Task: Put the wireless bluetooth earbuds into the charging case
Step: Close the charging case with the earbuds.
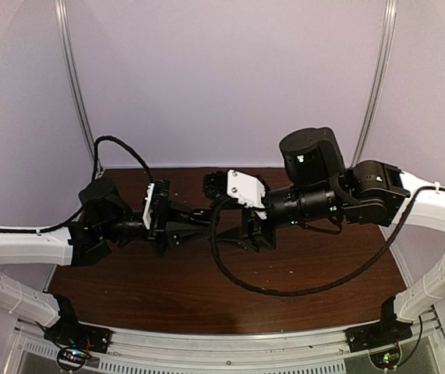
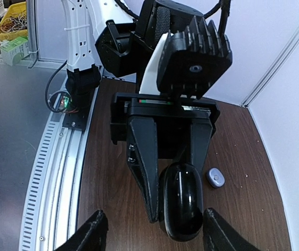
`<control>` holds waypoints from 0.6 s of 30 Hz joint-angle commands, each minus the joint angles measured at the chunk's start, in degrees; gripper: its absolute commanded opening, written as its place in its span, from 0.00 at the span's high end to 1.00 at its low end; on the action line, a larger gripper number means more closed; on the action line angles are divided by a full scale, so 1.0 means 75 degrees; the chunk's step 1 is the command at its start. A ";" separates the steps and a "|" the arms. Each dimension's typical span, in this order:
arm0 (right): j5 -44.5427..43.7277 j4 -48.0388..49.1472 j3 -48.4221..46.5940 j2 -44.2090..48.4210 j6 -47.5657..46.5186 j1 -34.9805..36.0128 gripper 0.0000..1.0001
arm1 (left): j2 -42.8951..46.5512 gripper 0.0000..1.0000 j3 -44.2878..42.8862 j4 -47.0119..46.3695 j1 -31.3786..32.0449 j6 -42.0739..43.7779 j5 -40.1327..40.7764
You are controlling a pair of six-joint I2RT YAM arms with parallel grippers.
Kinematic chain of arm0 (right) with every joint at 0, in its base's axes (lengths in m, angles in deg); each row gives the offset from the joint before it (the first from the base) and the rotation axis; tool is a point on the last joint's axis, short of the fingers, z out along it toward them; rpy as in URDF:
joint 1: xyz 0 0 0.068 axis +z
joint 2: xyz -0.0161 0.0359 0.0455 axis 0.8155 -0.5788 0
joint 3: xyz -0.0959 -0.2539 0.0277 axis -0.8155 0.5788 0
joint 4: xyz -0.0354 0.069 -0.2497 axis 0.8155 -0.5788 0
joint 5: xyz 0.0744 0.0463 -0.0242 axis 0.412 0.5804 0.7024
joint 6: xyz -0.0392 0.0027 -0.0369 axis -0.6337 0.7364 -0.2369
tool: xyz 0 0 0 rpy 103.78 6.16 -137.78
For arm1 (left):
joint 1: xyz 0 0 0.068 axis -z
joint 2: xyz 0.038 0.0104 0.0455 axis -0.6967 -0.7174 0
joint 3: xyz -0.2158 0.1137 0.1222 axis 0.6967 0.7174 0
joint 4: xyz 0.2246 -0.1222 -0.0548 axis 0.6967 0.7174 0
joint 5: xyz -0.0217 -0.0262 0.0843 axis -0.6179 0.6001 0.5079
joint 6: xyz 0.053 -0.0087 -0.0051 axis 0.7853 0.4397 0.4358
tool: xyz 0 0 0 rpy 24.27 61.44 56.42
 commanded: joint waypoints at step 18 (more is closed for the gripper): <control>-0.2599 0.2244 0.2042 0.1737 0.0603 -0.0123 0.07 | -0.0184 1.00 -0.0317 0.0808 -0.1073 -0.2843 0.2171</control>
